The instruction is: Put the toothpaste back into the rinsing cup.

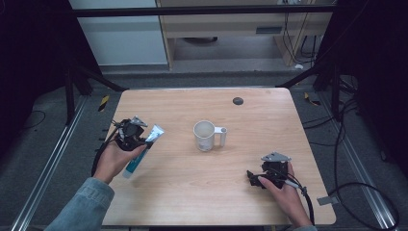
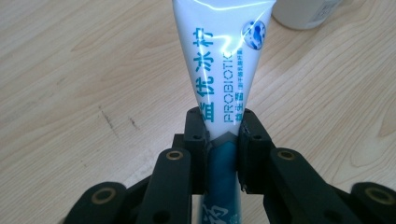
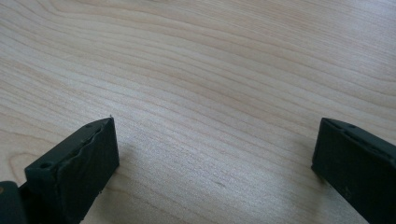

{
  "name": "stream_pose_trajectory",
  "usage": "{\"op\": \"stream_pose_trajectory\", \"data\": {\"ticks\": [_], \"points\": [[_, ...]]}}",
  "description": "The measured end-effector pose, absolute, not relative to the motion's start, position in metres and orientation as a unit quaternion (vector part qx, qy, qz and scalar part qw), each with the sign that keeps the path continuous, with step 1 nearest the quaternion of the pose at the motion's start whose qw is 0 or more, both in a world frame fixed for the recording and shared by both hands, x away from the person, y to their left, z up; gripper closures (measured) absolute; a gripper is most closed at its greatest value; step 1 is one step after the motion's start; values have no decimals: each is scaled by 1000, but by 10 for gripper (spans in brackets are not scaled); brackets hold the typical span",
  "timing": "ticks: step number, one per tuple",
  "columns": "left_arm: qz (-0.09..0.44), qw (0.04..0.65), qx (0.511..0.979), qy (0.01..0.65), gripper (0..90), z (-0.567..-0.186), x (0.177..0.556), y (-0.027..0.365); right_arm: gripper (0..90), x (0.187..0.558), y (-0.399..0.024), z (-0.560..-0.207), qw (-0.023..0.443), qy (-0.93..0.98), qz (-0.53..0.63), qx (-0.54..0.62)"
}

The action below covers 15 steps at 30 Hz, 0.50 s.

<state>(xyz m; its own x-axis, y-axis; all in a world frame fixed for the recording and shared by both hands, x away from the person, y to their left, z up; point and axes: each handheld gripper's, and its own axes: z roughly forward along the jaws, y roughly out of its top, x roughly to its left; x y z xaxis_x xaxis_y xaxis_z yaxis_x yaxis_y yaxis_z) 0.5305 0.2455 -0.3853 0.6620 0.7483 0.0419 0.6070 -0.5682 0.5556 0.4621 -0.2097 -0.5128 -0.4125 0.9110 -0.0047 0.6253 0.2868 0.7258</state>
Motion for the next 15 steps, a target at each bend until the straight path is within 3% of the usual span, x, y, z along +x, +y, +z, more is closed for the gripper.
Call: {"op": "stream_pose_trajectory", "data": {"ticks": [15], "points": [[168, 309, 858, 373, 761, -373, 524, 221, 7, 461, -209, -513, 217, 772, 329, 499]]}}
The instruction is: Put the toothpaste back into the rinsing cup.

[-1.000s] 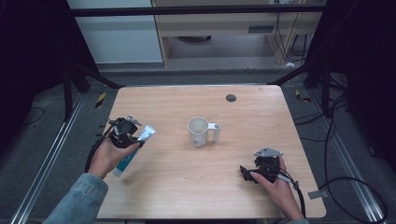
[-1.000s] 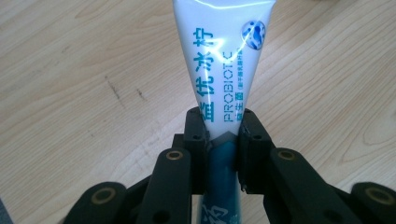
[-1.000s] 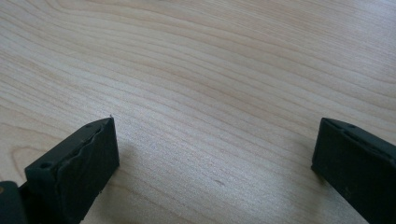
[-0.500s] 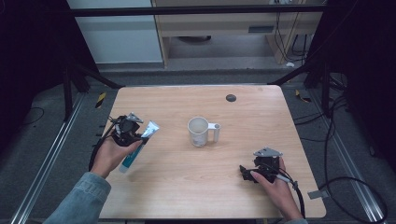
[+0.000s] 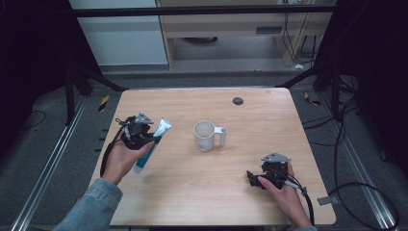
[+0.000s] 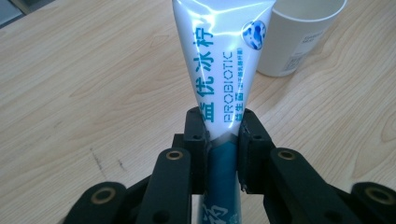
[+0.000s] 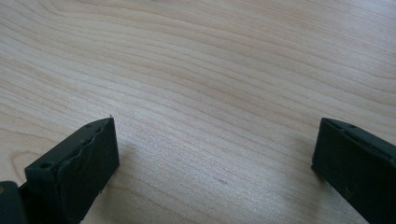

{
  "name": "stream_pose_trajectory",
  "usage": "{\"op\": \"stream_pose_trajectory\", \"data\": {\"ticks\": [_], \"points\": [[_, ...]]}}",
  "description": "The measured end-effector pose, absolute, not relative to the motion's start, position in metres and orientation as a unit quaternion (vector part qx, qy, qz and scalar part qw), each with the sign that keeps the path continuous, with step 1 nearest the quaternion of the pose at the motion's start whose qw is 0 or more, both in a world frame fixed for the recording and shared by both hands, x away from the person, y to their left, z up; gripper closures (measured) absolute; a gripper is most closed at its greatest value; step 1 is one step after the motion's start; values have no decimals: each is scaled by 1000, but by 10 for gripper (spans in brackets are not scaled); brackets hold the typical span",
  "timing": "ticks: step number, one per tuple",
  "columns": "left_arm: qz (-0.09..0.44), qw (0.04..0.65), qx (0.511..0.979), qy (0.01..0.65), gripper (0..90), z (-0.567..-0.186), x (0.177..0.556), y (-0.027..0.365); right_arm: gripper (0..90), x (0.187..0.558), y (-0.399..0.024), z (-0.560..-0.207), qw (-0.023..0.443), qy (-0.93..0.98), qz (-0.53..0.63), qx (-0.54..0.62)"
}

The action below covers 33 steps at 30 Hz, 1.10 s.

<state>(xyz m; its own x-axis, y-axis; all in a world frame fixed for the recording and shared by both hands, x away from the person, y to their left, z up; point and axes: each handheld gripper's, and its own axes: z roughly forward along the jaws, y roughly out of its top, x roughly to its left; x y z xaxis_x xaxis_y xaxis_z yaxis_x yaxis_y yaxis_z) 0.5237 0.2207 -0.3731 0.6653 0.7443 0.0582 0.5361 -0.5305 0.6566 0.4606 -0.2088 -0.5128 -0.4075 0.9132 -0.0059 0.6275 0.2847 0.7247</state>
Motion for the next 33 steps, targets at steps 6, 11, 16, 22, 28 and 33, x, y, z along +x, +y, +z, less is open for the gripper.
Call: {"op": "stream_pose_trajectory", "data": {"ticks": [6, 11, 16, 22, 28, 33], "points": [[168, 317, 860, 363, 760, -373, 521, 210, 7, 461, -209, -513, 217, 772, 329, 499], [178, 336, 851, 361, 760, -368, 518, 200, 7, 460, -209, -513, 217, 771, 329, 500], [185, 348, 847, 357, 760, -366, 516, 191, 7, 460, -209, -513, 217, 771, 329, 500], [187, 367, 841, 350, 761, -364, 514, 182, 7, 460, -209, -513, 217, 771, 329, 500], [193, 381, 835, 348, 760, -363, 512, 174, 7, 460, -209, -513, 217, 771, 329, 500], [200, 394, 829, 344, 760, -362, 511, 168, 7, 460, -209, -513, 217, 771, 329, 500]]}}
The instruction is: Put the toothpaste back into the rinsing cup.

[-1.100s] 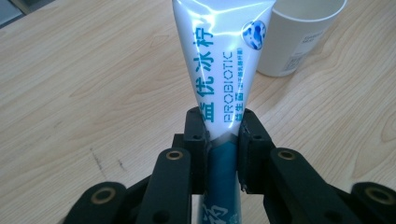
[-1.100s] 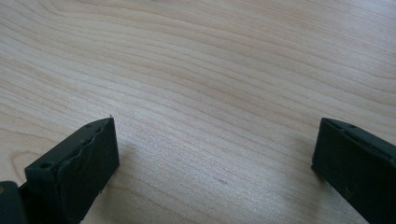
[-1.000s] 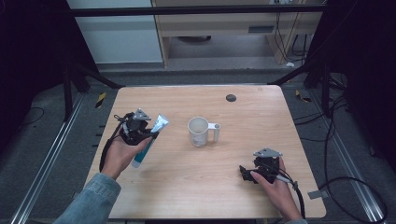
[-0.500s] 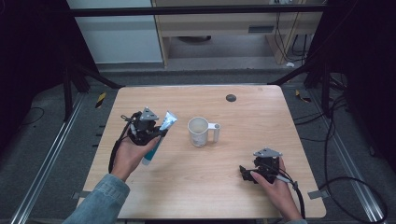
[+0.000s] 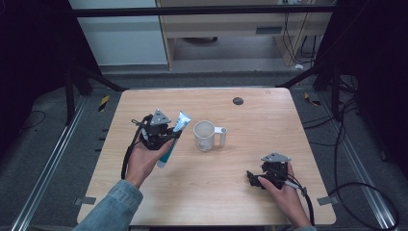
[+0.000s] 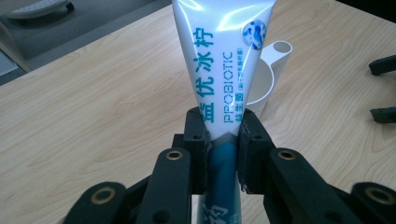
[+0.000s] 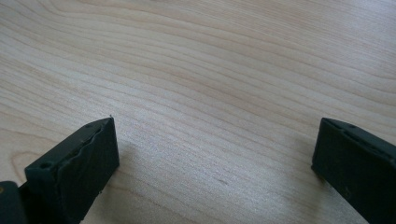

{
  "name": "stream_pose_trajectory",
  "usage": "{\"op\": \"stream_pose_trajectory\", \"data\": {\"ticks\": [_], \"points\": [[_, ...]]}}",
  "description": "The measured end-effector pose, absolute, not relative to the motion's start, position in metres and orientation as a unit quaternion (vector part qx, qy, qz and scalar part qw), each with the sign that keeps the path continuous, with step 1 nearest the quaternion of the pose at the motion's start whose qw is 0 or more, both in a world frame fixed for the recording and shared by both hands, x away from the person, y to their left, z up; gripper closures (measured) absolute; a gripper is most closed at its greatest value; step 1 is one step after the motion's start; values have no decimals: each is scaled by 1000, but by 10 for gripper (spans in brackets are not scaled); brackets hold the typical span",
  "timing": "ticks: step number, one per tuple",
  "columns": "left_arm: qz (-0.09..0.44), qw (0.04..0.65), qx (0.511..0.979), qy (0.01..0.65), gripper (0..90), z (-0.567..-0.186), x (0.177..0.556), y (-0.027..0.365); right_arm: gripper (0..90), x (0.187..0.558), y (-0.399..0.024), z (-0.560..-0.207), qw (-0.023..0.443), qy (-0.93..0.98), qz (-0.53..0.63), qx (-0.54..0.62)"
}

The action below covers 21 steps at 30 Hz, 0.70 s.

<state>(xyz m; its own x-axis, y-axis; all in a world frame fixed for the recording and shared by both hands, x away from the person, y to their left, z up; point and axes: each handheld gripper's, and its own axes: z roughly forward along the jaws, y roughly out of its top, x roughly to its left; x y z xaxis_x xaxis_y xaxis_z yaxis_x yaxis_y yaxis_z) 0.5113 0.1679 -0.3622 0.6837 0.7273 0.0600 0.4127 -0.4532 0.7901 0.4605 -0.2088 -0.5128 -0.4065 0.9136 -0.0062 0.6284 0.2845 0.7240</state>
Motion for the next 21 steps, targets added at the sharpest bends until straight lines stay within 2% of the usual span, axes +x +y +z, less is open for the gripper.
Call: {"op": "stream_pose_trajectory", "data": {"ticks": [21], "points": [[224, 429, 804, 347, 761, -357, 496, 137, 7, 461, -209, -513, 217, 772, 329, 499]]}}
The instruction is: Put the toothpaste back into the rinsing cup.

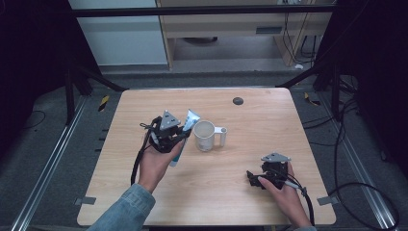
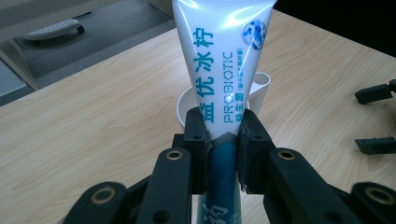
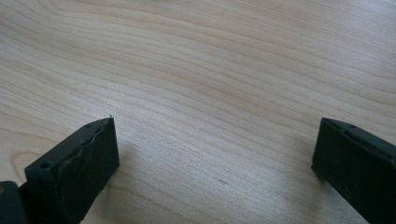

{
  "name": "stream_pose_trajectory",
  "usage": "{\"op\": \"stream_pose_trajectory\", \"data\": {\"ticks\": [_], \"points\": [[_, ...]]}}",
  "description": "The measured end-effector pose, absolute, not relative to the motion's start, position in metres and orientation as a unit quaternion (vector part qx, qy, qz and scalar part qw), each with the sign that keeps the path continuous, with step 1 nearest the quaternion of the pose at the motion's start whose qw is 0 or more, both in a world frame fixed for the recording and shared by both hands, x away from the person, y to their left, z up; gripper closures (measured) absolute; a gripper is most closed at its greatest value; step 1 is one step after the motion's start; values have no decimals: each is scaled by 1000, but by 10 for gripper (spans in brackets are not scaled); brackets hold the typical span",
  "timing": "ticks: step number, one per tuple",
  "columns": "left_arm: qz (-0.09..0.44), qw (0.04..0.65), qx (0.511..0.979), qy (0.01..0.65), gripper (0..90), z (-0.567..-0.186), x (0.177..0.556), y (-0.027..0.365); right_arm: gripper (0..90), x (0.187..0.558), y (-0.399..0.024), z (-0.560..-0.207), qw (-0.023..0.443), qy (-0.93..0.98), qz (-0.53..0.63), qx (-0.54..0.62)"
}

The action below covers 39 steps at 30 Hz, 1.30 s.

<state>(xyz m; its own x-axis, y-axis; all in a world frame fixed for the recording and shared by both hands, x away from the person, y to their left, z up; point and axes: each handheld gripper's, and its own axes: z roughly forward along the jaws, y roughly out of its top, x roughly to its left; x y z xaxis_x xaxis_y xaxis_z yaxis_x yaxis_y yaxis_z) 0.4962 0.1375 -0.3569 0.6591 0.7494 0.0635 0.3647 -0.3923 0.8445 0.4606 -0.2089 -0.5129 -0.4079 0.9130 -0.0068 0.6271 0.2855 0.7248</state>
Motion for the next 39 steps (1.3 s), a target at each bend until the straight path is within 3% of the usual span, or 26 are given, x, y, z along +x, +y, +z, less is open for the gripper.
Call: {"op": "stream_pose_trajectory", "data": {"ticks": [39], "points": [[242, 481, 776, 330, 761, -330, 493, 98, 7, 461, -209, -513, 217, 772, 329, 499]]}}
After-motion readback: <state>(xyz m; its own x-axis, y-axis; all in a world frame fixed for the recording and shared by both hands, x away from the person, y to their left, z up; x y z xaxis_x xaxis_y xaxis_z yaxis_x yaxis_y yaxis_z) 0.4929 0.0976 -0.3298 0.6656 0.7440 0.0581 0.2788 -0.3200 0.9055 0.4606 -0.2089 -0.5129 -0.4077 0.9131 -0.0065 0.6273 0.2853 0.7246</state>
